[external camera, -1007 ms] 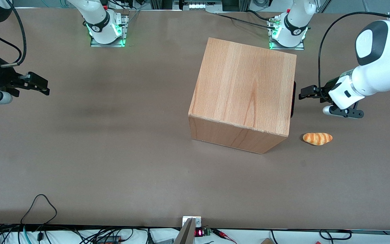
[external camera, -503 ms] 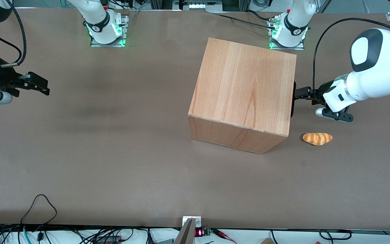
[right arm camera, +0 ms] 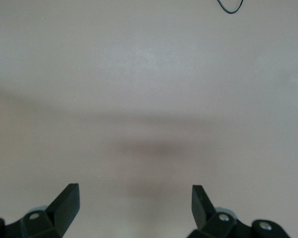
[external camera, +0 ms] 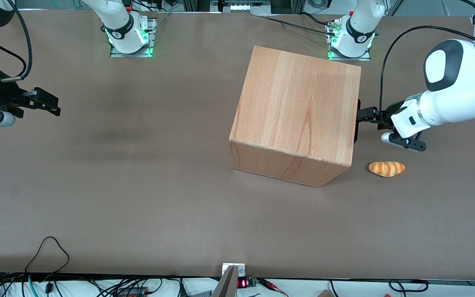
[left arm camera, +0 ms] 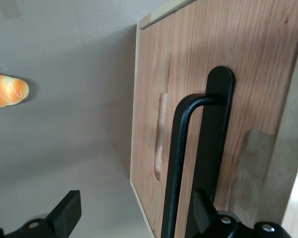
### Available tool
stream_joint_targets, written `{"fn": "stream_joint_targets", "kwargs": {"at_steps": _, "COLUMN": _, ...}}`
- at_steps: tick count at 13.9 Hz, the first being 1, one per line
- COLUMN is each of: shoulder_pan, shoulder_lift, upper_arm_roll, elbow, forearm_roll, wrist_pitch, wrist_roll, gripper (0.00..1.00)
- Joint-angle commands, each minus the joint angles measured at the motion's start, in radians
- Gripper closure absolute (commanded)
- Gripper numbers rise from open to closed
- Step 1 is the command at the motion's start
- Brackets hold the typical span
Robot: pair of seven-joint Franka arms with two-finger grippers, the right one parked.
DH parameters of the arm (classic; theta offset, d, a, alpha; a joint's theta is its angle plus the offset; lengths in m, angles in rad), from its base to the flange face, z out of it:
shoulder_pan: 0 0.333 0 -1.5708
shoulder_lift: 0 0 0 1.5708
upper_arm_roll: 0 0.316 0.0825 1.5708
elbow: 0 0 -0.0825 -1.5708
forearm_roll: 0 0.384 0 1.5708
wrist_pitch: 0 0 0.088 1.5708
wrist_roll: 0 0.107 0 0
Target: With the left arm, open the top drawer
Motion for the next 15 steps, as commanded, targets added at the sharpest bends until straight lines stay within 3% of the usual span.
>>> {"fn": "stream_joint_targets", "kwargs": {"at_steps": 1, "shoulder_pan": -0.005, "shoulder_lift": 0.004, "upper_arm_roll": 0.006, "elbow": -0.011, "forearm_roll": -0.036, "wrist_pitch": 0.02, "wrist_roll": 0.053, "gripper": 0.0}}
{"fn": "stream_joint_targets", "kwargs": {"at_steps": 15, "shoulder_pan": -0.001, "shoulder_lift": 0.044, "upper_arm_roll": 0.01, "elbow": -0.04, "forearm_roll": -0.039, "wrist_pitch": 0.087, "wrist_roll": 0.121, "gripper": 0.0}}
